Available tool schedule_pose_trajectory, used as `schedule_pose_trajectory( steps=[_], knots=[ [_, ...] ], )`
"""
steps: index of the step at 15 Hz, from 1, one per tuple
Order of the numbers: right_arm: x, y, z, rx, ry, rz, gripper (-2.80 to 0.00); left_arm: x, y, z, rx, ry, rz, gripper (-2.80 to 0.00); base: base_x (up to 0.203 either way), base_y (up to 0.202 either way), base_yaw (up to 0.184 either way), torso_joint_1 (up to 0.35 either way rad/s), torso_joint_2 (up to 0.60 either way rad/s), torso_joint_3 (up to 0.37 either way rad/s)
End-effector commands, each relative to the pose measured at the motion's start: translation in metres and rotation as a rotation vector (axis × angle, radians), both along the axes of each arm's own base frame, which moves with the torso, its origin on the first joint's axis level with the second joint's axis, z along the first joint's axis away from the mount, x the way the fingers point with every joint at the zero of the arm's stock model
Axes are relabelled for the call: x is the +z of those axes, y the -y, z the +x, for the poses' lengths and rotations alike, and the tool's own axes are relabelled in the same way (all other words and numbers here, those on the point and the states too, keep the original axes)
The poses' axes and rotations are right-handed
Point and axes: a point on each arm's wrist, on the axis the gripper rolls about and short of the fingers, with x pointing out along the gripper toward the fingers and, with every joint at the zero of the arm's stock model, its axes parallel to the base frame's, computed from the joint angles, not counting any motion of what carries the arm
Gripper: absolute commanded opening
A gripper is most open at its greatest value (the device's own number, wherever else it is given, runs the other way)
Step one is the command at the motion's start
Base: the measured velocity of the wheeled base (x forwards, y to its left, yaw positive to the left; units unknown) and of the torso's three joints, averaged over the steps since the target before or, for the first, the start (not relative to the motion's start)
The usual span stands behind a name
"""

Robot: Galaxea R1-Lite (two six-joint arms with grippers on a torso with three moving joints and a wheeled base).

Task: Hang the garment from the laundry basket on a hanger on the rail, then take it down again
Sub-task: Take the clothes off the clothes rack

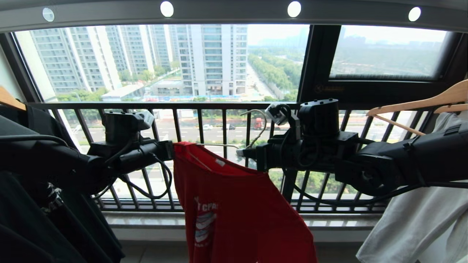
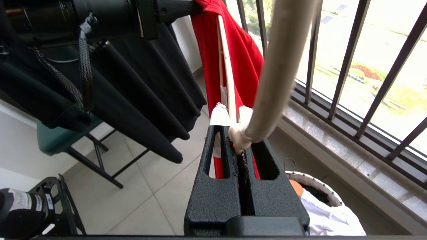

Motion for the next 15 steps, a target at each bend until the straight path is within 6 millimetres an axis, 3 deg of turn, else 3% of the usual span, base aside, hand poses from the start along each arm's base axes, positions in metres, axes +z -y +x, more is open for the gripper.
schedule_pose_trajectory(
  steps=[1,3,8,13,15],
  knots=[
    [0.000,0.000,0.000,0.002,0.000,0.002,-2.80,-0.006,-0.004,0.013,-0.008,-0.045,-0.145,-2.80,0.000,0.000,0.000,0.000,0.00,0.000],
    [0.000,0.000,0.000,0.002,0.001,0.003,-2.80,-0.006,-0.016,0.016,-0.072,-0.093,-0.279,-2.80,0.000,0.000,0.000,0.000,0.00,0.000],
    [-0.001,0.000,-0.002,0.011,-0.003,-0.001,-2.80,-0.016,-0.015,0.027,-0.057,-0.133,-0.348,-2.80,0.000,0.000,0.000,0.000,0.00,0.000],
    [-0.007,-0.012,-0.013,0.053,-0.019,-0.018,-2.80,0.009,-0.019,0.023,-0.033,-0.069,-0.389,-2.80,0.000,0.000,0.000,0.000,0.00,0.000],
    [-0.009,-0.014,-0.016,0.062,-0.023,-0.021,-2.80,0.009,-0.018,0.025,-0.031,-0.069,-0.387,-2.80,0.000,0.000,0.000,0.000,0.00,0.000]
  ],
)
